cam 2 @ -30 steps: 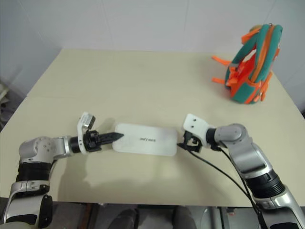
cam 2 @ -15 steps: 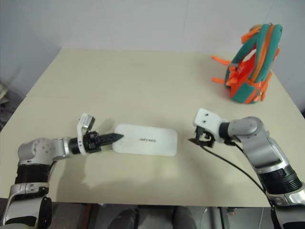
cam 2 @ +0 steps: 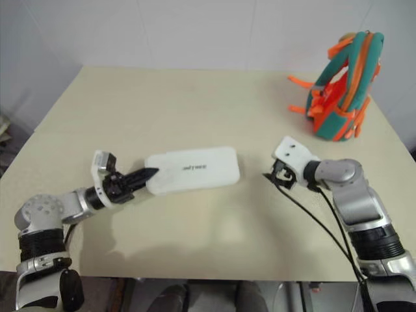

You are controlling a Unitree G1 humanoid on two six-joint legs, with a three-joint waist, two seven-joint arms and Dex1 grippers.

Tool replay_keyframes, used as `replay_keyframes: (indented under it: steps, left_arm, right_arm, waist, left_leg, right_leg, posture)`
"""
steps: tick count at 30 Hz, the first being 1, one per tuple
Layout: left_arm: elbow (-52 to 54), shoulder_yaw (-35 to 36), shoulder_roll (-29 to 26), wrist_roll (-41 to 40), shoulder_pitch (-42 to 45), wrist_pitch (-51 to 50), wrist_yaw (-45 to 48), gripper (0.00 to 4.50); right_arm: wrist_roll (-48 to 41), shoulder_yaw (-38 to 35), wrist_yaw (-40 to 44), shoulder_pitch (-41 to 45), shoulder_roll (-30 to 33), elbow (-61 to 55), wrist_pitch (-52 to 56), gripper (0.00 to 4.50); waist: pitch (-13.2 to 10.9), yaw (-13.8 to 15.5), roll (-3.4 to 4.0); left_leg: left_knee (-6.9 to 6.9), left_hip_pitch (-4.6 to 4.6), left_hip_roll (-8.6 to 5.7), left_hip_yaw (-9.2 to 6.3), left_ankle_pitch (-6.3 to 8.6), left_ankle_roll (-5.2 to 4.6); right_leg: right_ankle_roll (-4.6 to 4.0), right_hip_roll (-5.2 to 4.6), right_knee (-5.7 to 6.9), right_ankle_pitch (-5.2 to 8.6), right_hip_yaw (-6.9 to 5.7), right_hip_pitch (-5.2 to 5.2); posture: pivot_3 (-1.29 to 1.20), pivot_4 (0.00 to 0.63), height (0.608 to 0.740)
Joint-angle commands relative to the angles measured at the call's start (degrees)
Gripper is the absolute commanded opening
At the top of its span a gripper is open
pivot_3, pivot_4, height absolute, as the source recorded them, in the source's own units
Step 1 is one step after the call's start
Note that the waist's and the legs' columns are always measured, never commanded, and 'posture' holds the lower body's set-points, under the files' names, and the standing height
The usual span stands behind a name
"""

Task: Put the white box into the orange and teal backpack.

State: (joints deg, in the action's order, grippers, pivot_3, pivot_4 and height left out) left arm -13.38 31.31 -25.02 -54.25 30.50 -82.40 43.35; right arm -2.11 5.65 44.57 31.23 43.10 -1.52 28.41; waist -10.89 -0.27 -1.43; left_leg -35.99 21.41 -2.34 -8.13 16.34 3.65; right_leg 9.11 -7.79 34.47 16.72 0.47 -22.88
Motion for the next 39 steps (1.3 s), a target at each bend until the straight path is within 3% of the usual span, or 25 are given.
replay_keyframes:
  steps: [1, 10, 18, 26, 39]
  left_arm:
    - [3.2, 6.4, 2.7, -6.0, 0.0, -2.1, -5.3, 1.27]
    - [9.7, 13.5, 8.6, -15.7, -2.7, -3.1, -18.1, 1.27]
    - [10.8, 12.5, 9.0, -21.3, -5.7, -0.2, -24.3, 1.27]
    - [10.5, 8.3, 7.8, -25.6, -7.0, 1.2, -27.2, 1.27]
    - [9.5, 4.0, 3.2, -30.5, -7.9, 4.0, -28.5, 1.27]
  right_arm:
    - [1.8, -4.3, -10.1, 4.5, -4.6, 4.8, -3.0, 4.5]
    - [6.3, -10.2, -32.0, 12.0, -12.2, 18.5, -11.0, 4.5]
    - [6.2, -15.6, -43.8, 12.2, -15.7, 15.9, -13.6, 4.5]
    - [5.5, -18.4, -49.8, 12.8, -17.2, 17.8, -14.1, 4.5]
    - [5.2, -17.8, -49.8, 26.1, -14.8, 47.1, -28.4, 4.5]
  waist:
    - [0.0, -0.1, 0.0]
    - [0.0, 0.2, 0.0]
    - [0.0, -0.2, 0.0]
    - [0.0, -0.5, 0.0]
    - [0.0, -1.7, 0.0]
  left_leg:
    - [0.0, 0.0, 0.0, 0.01, -0.01, 0.01]
    - [0.02, 0.06, 0.04, 0.13, -0.02, 0.09]
    - [0.05, 0.15, 0.09, 0.53, -0.02, 0.09]
    - [-0.02, 0.06, 0.09, 0.9, -0.01, 0.07]
    - [0.07, -0.1, 0.11, 1.25, 0.02, 0.01]
  right_leg:
    - [-0.01, 0.01, 0.01, -0.01, 0.01, -0.02]
    - [-0.05, 0.02, 0.21, -0.03, 0.1, -0.15]
    - [-0.05, 0.09, 0.3, -0.03, 0.44, -0.51]
    - [-0.01, 0.15, 0.34, -0.09, 0.87, -0.63]
    - [0.08, 0.26, 0.3, -0.16, 1.31, -0.64]
  posture:
    - [0.0, 0.15, 0.74]
    - [0.0, 0.15, 0.74]
    - [0.0, 0.15, 0.74]
    - [0.0, 0.15, 0.74]
    - [0.0, 0.15, 0.74]
